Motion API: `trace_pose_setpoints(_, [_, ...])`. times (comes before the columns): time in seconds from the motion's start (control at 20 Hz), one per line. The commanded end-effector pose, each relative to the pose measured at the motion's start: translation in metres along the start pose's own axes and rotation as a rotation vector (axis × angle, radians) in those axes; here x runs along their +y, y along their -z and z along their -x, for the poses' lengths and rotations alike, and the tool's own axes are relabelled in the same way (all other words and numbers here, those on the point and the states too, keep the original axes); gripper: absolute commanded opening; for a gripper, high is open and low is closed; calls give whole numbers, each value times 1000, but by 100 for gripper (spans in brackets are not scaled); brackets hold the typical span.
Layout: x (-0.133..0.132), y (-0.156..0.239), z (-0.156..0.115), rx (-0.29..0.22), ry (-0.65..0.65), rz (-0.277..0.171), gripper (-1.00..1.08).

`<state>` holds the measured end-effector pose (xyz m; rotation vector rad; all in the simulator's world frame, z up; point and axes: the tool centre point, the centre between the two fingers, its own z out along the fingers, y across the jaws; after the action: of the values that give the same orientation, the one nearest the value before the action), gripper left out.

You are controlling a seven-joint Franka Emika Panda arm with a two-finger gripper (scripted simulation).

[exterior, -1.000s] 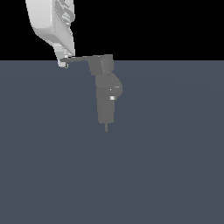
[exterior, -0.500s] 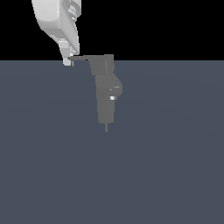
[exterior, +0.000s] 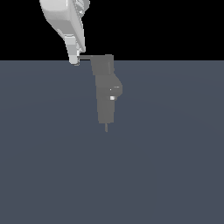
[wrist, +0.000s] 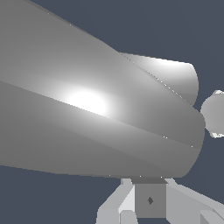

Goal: Turn on the faucet by rotating a designated handle.

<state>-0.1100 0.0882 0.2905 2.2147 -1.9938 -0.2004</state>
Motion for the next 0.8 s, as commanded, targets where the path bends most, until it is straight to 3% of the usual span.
trace_pose_setpoints(0.0, [7, 4, -11, -1, -10, -7, -100])
trace_pose_setpoints(0.25, [14, 0, -10, 3, 1, 1, -100])
trace_pose_setpoints(0.75, [16, 3, -76, 0, -5, -4, -100])
